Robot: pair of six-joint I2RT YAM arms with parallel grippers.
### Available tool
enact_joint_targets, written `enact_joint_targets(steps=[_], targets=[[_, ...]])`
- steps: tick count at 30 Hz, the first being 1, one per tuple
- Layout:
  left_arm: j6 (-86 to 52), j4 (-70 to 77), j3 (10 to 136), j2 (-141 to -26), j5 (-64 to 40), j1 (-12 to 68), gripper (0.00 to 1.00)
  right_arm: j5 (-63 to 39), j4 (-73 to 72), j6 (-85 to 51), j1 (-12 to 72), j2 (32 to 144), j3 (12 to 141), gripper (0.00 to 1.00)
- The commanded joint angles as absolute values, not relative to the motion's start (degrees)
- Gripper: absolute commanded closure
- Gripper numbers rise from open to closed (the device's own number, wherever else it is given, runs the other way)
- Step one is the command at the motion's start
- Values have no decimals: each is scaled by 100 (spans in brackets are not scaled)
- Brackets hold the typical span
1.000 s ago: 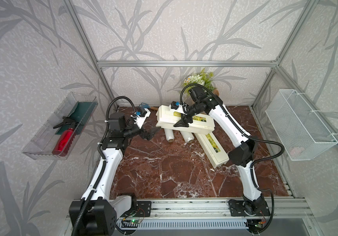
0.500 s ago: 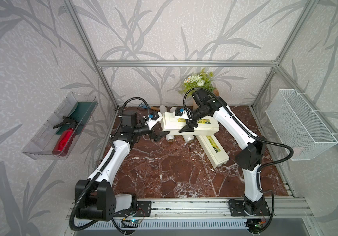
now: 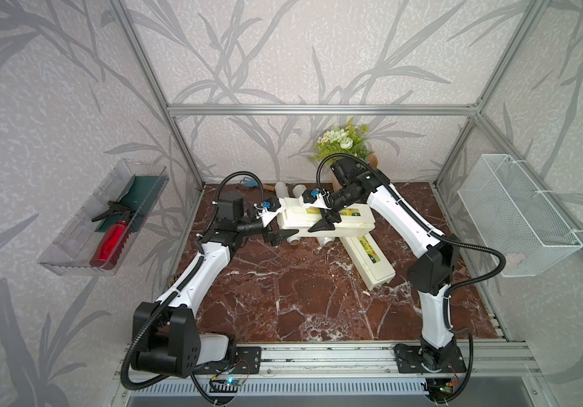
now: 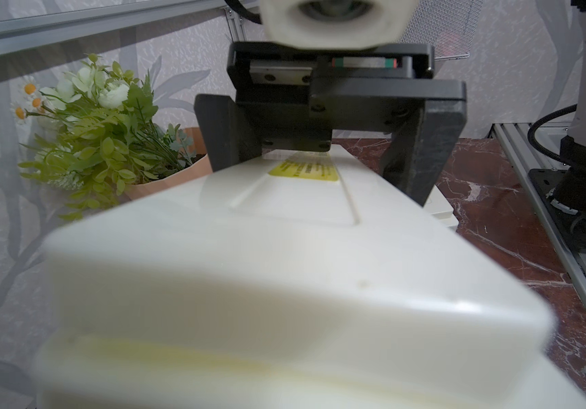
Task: Put plastic wrap rolls into dispensers
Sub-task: Pick up the plastic wrap cutting box from the center of the board, then open the lid of the plastic wrap cutting box.
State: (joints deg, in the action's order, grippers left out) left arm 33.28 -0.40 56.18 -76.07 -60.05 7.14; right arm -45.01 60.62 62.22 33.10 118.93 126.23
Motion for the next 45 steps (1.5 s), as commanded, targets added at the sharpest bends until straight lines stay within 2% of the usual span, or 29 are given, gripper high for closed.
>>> enact_joint_targets(steps=[1, 3, 5, 11, 17, 28, 34, 41, 43, 45], targets=[[3502, -57, 5712, -7618, -6008, 730, 31, -5019, 6095, 6113, 3441, 11375, 12623, 19], [3456, -47, 5770, -7629, -6124, 755, 46, -5083, 5979, 5915, 3443, 11347, 12613, 8], [3394, 7, 5798, -7622, -6158, 816, 54, -5161, 5900, 5751, 3460, 11341, 12645, 3], [3652, -322, 6070, -7714, -6112, 1113, 60, -5137, 5825, 5525, 3653, 11388, 12727, 1], [3379, 250, 6029, -7676, -6086, 1204, 61, -4818, 5862, 5393, 3779, 11524, 12674, 1], [3138, 728, 5978, -7519, -6074, 1204, 77, -4334, 6181, 5149, 3797, 11732, 12722, 1], [3383, 385, 5926, -7364, -5989, 1178, 84, -4214, 6542, 5191, 3649, 11772, 12800, 0], [3373, 431, 5906, -7305, -6001, 1169, 89, -4176, 6528, 5176, 3577, 11707, 12524, 1], [3380, 366, 5924, -7325, -6005, 1169, 90, -4284, 6540, 5236, 3573, 11702, 12571, 7], [3474, 232, 5924, -7339, -5978, 1169, 91, -4402, 6564, 5248, 3554, 11720, 12678, 20]])
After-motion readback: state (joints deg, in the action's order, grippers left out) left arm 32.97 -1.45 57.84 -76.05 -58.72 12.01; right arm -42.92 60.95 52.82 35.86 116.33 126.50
